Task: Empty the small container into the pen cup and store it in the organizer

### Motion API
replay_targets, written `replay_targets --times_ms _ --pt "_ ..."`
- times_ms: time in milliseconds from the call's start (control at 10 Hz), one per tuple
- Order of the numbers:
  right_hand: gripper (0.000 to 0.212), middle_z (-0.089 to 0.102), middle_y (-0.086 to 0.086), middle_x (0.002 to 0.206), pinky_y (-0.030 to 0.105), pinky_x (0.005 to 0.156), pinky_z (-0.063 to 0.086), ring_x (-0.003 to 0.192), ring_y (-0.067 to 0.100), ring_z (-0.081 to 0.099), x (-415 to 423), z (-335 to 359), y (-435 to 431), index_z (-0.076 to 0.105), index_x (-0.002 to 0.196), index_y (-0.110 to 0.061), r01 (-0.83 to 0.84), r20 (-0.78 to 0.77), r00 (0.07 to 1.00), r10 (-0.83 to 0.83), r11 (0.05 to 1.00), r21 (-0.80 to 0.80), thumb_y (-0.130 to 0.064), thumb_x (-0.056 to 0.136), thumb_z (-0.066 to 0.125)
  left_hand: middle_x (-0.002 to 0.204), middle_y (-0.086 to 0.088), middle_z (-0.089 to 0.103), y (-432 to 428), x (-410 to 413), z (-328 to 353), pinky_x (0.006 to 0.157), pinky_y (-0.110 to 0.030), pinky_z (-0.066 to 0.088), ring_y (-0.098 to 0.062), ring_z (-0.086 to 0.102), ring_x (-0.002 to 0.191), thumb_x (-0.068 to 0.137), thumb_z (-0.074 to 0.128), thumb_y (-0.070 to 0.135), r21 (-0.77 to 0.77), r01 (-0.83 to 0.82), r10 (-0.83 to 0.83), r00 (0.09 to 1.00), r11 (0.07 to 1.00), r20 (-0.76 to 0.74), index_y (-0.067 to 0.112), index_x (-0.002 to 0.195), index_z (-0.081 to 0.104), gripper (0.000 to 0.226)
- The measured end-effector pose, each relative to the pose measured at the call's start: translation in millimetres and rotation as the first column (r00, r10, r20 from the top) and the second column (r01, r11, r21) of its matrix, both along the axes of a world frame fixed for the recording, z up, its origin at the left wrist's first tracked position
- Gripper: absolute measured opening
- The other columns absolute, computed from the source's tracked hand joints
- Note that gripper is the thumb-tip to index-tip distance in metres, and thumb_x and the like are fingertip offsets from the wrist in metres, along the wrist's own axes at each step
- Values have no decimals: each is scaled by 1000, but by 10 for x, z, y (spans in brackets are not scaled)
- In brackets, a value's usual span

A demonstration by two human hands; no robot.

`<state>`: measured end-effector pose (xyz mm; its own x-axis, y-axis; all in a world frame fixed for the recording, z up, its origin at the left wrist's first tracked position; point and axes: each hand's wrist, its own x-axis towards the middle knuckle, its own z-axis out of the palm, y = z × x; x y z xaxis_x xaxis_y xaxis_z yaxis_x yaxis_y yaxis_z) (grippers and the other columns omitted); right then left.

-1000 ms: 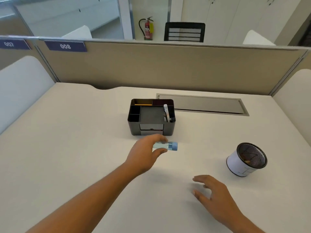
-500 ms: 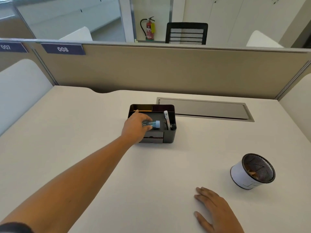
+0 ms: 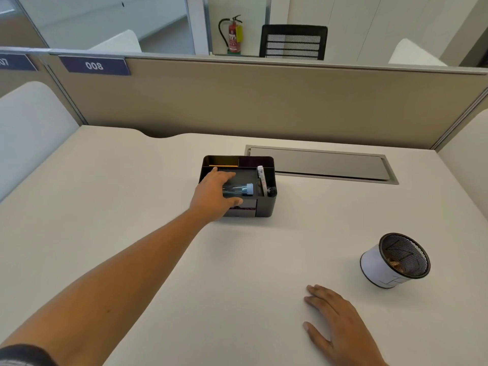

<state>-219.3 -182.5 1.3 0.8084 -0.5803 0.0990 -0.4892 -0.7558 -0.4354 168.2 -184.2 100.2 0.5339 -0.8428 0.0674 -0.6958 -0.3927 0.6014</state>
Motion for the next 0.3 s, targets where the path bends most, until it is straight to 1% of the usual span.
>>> replay_targets --times_ms 100,200,300 --pt "42 55 -16 137 14 103 28 131 3 44 17 26 -6 62 120 -30 -4 -13 1000 4 1000 -7 -50 83 62 147 -4 47 133 -146 27 110 -44 30 -22 26 143 76 77 39 -91 -53 59 996 994 68 23 137 44 71" --pt "42 52 -19 139 14 105 27 132 2 44 7 27 3 61 121 -31 -8 -3 1000 8 1000 -2 -51 84 61 143 0 51 423 -441 -82 109 -39 28 -17 27 143 82 67 48 -206 -42 78 983 978 167 24 133 46 60" --pt "41 49 -22 141 18 104 33 136 -5 36 6 1 22 58 123 -34 1 6 1000 -1 1000 3 -53 86 58 144 1 49 833 -914 -348 109 -32 22 -13 24 143 88 56 52 -183 39 -9 987 982 162 24 133 45 55"
